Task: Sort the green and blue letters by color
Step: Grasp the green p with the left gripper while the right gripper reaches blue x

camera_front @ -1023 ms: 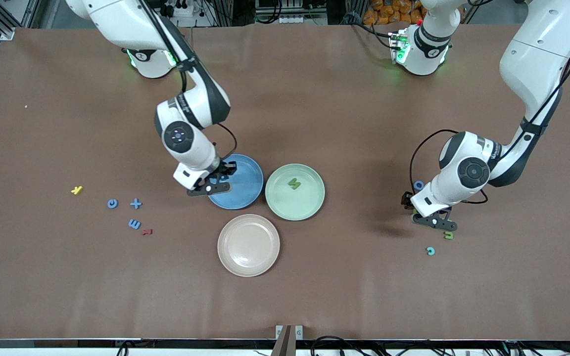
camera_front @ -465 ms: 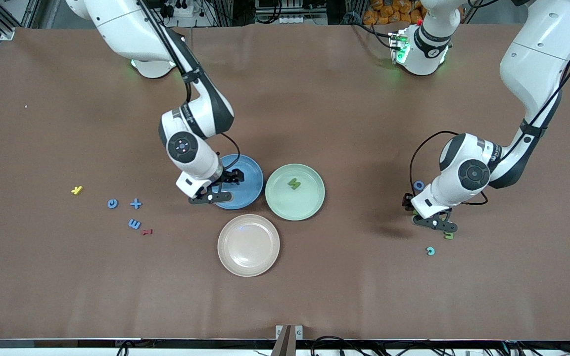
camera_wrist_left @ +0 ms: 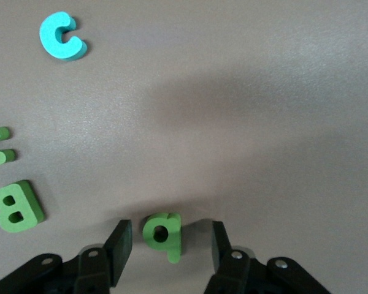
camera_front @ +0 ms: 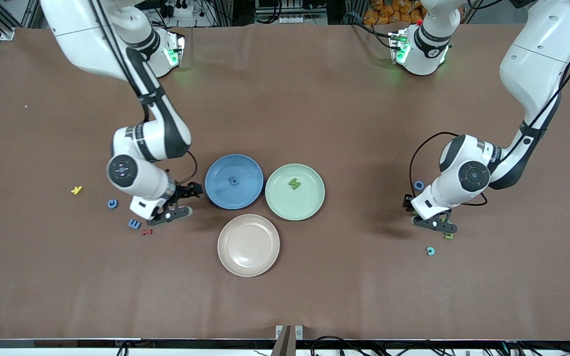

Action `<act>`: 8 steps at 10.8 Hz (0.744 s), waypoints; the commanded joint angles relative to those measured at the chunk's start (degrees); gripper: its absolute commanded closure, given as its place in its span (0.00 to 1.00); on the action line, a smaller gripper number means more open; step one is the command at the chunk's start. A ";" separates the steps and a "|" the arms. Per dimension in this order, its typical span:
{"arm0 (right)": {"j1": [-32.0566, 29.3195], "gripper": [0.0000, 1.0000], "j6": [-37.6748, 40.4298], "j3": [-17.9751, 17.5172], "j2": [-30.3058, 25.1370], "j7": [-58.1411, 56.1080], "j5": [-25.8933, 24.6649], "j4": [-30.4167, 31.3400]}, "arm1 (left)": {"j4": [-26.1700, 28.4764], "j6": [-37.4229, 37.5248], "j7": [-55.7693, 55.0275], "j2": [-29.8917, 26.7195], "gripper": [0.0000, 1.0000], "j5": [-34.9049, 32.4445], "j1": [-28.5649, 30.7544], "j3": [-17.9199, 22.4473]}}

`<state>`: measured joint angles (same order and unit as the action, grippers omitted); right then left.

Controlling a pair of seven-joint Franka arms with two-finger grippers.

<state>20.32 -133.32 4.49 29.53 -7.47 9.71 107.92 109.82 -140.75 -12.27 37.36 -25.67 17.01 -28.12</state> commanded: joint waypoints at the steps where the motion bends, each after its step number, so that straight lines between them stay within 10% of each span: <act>1: -5.19 0.00 0.60 -0.45 0.70 -16.38 -0.83 -0.95 | -0.66 -0.49 0.67 0.69 0.46 -1.49 0.57 -0.45; 8: -14.52 0.00 -1.06 -0.54 0.00 -39.28 -11.21 2.28 | -0.66 -0.49 0.41 0.69 1.00 -1.49 0.48 -0.53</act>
<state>7.52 -133.23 4.74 29.80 -43.99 -0.26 107.93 109.59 -140.77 -12.27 37.63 -25.68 17.02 -28.16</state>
